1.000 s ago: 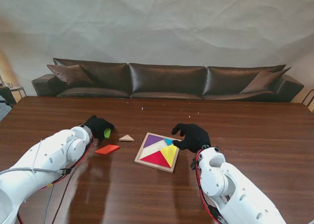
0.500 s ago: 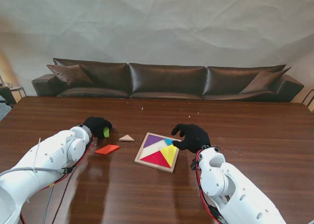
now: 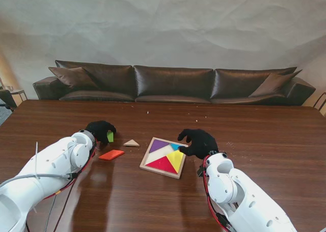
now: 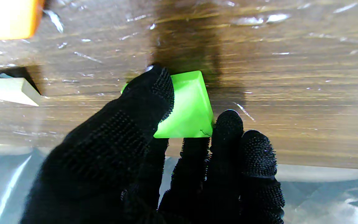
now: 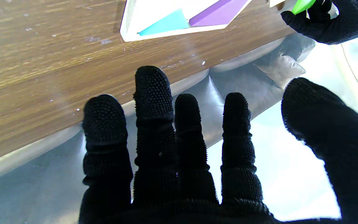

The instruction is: Assemble the tangram pieces into a square

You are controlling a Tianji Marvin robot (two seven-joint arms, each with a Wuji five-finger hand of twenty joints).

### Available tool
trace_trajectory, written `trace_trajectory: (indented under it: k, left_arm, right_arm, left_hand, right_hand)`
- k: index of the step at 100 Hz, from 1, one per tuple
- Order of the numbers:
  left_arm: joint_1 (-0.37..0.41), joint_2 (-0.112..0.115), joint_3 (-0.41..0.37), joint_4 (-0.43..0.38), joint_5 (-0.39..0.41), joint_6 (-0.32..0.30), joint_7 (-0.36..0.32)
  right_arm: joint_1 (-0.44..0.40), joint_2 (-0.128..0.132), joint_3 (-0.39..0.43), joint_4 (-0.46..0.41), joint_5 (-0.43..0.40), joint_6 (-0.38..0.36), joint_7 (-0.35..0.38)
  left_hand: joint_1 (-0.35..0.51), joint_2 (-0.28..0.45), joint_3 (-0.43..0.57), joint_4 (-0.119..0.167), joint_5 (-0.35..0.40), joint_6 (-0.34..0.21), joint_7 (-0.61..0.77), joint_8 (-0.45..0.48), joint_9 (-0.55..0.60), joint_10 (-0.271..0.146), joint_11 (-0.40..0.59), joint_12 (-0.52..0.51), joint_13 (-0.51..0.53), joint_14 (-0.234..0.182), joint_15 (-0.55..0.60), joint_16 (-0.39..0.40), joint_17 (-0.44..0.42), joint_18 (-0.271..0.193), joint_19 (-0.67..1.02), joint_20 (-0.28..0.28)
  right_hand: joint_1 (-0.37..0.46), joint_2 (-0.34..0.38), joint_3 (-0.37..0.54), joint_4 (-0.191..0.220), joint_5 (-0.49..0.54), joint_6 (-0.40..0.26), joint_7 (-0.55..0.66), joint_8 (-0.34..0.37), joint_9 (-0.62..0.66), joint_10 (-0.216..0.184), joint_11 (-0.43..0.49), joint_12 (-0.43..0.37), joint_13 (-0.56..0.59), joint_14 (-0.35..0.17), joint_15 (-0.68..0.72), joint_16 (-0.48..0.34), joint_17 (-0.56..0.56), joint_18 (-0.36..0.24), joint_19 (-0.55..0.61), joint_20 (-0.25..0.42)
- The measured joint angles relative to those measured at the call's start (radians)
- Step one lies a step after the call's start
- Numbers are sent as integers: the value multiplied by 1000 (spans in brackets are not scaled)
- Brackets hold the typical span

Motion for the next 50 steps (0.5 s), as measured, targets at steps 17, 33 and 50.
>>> trace_trajectory:
  k: [17,33,50]
  left_arm:
    - [7,-3,-21,-2,-5,1,-2]
    - [11,-1,-32,-14,-2,5,-17]
    - [55,19,-84,-97,37,32,-73]
  right_arm:
    - [1,0,-1,3,5,0,3]
    - [1,0,-1,4,9,-2,8]
    - [1,0,-1,4,15,-3,11]
  left_hand:
    - [0,-8,-13,0,9,-1,10,34,-4,0,46,18,21,-1,37,0,19,4,27,-10]
    - [0,-42,-28,-1,10,-26,114,101,-16,0,178,27,47,-4,74,-5,47,11,51,-7]
    - [95,28,-11,6,149,-44,518,158,5,-114,580,104,46,-44,101,-38,66,-50,52,27]
  right_hand:
    - [0,0,0,0,0,0,0,0,0,3,-11,-1,0,0,0,0,0,0,0,0]
    - [0,1,0,0,7,2,2,0,0,4,-11,-1,0,0,0,0,0,0,0,0]
    - [0,1,0,0,7,3,2,0,0,4,-11,-1,0,0,0,0,0,0,0,0]
